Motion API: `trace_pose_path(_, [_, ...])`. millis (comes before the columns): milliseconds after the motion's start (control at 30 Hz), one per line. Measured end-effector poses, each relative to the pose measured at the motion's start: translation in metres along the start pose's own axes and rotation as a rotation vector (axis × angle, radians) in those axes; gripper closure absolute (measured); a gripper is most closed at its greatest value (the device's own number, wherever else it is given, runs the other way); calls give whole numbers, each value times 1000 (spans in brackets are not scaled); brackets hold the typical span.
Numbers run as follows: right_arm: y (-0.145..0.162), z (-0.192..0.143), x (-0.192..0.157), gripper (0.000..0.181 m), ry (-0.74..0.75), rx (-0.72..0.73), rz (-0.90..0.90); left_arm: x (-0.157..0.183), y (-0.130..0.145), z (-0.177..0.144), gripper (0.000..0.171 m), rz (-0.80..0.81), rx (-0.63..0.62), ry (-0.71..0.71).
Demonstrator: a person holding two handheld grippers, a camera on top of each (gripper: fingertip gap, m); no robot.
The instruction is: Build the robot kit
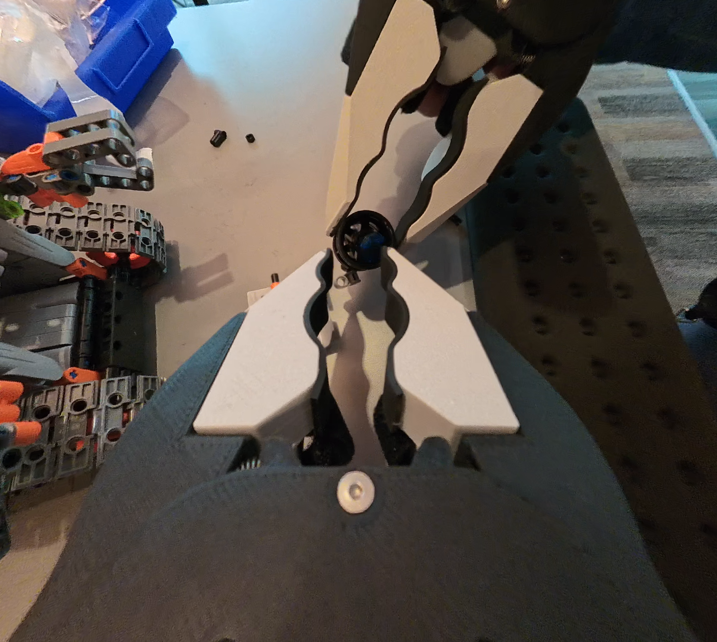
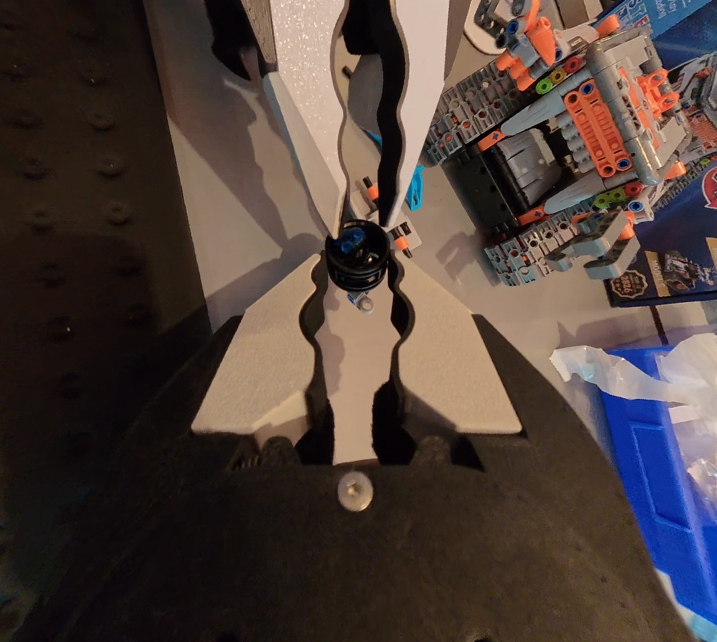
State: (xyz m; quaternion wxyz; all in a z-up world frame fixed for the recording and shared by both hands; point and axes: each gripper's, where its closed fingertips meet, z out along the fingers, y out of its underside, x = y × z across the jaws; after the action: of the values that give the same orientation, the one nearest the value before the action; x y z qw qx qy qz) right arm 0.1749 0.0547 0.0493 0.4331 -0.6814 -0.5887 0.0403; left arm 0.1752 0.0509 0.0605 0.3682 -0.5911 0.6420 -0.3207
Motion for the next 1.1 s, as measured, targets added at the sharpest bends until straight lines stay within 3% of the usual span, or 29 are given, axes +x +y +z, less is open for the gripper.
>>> trace_pose_path(233, [-16, -16, 9, 153, 44, 136, 84, 5, -18, -11, 135, -286, 142, 212])
trace_pose_path(333, [-22, -25, 14, 153, 100, 168, 38, 5, -27, -17, 138, -380, 210, 281])
trace_pose_path(600, [-39, -35, 12, 153, 206, 157, -159, 11, -41, -22, 144, -394, 285, 314])
trace_pose_path(1100, [-55, -42, 14, 154, 292, 166, -267, 13, -53, -34, 144, -384, 366, 363])
